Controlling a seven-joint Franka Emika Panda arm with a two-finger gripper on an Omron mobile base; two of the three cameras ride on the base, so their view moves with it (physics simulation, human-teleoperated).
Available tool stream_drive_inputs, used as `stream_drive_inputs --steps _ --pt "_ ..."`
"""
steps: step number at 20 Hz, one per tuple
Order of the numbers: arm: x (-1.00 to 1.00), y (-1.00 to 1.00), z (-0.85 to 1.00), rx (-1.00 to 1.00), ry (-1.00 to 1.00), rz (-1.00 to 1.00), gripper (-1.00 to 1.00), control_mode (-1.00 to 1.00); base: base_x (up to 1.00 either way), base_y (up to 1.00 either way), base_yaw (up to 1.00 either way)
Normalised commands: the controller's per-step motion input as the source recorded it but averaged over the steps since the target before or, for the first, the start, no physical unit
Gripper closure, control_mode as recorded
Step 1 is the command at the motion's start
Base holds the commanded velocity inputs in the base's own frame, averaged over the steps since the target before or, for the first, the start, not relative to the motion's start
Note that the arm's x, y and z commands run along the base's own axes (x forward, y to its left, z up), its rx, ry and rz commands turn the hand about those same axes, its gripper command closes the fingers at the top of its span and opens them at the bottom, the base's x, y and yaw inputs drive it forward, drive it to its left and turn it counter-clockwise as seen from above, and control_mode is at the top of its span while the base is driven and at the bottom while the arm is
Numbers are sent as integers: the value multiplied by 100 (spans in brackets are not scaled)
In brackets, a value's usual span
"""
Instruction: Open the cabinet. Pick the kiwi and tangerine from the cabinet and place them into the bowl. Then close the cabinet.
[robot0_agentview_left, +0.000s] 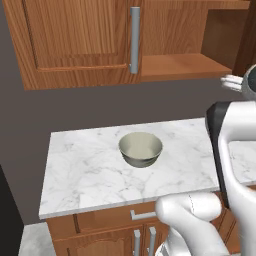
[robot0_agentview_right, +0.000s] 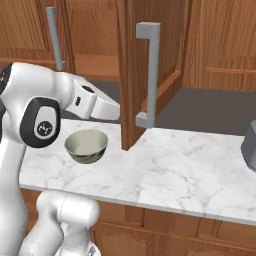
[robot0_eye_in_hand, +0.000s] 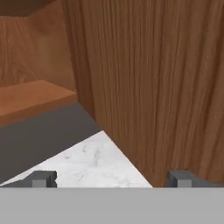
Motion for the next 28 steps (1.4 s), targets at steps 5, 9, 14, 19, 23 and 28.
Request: stream_drive_inputs --steps 5,9,14,19,23,28 --pt "1 -56 0 6 -10 0 -100 -100 0 0 0" --pt "-29 58 -9 15 -19 0 -100 -100 0 0 0" --pt "-69 100 -8 14 -22 0 -100 -100 0 0 0" --pt "-56 100 11 12 -29 0 -100 -100 0 0 0" --pt "-35 100 54 11 -33 0 -100 -100 0 0 0" --pt "-8 99 70 13 -34 0 -100 -100 0 0 0"
